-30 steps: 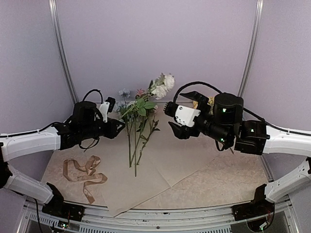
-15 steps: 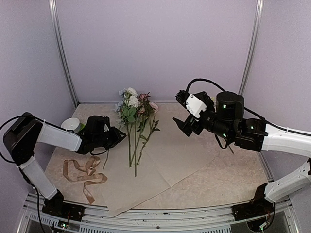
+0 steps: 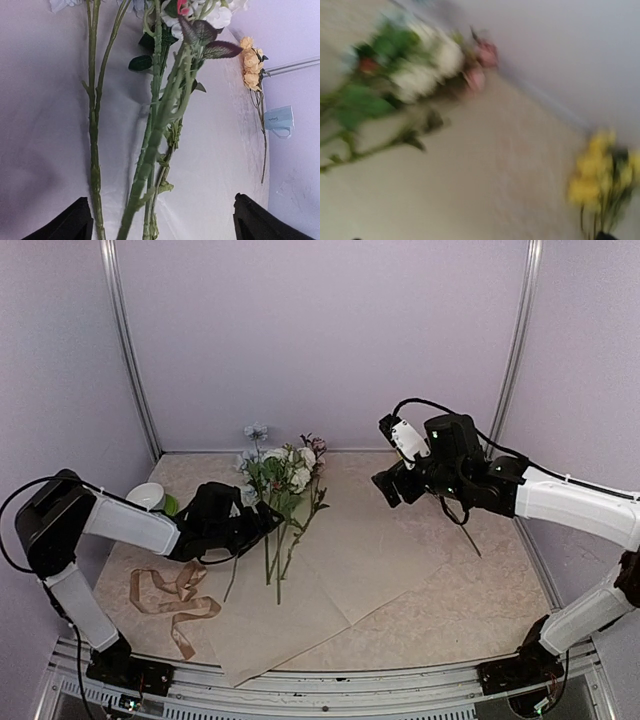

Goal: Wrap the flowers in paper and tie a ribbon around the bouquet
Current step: Place the fake flower on the flattened wrapping paper.

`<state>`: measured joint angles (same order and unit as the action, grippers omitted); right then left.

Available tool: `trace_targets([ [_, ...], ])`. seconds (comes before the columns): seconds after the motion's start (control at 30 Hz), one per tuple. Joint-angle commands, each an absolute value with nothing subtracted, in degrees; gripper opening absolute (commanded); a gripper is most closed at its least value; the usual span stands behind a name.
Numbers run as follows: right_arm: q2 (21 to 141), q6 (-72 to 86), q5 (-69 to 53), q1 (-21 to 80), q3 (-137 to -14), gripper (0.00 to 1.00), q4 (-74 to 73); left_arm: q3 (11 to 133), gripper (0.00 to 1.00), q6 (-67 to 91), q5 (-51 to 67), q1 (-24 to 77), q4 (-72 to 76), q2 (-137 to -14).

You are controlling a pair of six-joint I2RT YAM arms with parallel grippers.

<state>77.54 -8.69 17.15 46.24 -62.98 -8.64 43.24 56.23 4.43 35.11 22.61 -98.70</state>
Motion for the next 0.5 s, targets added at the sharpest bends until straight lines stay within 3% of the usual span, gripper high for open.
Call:
trace_targets([
  [0.0,82.7,6.9,13.2,38.7,-66.6,1.00,-22.9,40.1,0.99,55.4,-3.2,36.7,17.2,-90.5],
  [0.2,85.4,10.2,11.2,35.1,-63.8,1.00,-24.8,40.6,0.99,50.9,-6.9,39.5,13.3,-84.5],
  [0.47,86.6,9.1,8.9,35.1,-65.1,1.00,-25.3,48.0,0.99,47.2,1.5,38.8,16.3,-94.1],
])
